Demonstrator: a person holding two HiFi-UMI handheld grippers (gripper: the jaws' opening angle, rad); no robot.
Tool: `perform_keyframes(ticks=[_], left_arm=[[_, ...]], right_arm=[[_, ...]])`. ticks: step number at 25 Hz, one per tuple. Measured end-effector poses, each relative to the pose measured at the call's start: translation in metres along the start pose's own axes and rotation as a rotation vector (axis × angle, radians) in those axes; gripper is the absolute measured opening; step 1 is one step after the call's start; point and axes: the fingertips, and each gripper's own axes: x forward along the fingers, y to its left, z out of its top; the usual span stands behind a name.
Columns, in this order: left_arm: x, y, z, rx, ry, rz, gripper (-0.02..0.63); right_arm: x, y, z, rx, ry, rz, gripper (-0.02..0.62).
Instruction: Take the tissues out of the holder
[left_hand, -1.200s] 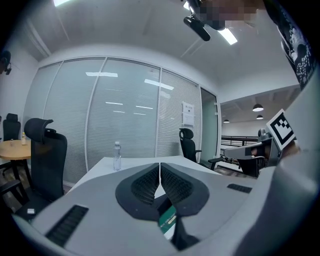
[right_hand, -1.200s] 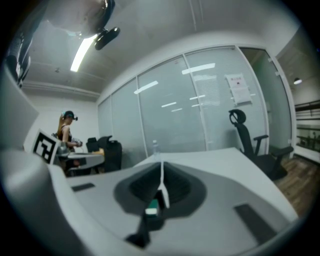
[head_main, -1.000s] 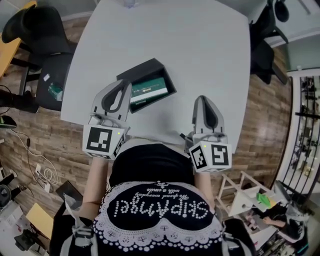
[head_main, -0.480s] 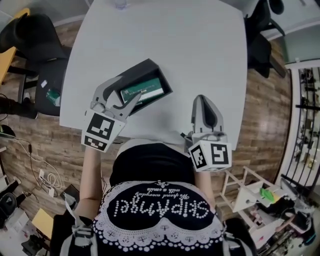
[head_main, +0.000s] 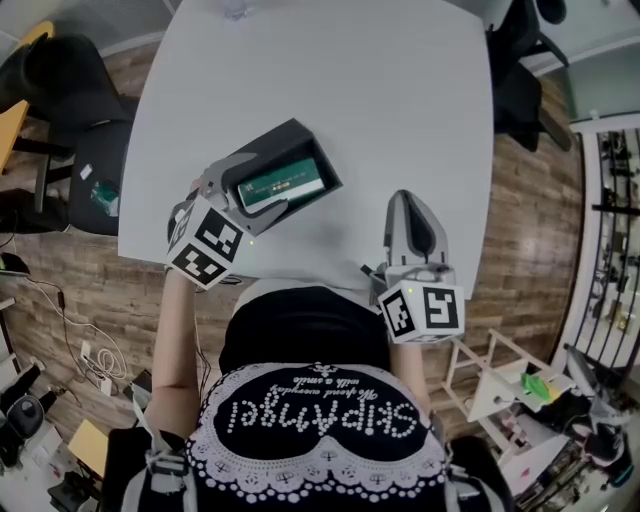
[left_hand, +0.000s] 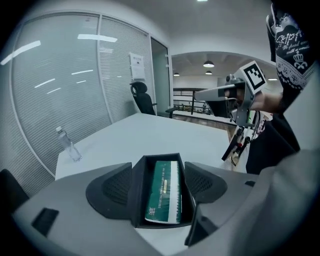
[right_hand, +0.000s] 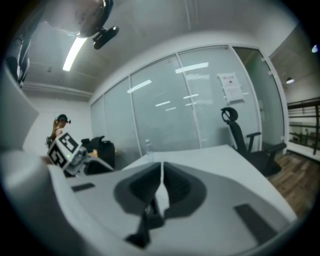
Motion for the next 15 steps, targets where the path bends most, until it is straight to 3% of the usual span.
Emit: perform_keyframes(ticks=[15], left_arm=[[0.048,-0.018,-0.033,0.191,0.187,-0.153,0.347]], right_arm=[[0.005,-0.01,-0.009,0.018,0.029,-0.022,0.035]])
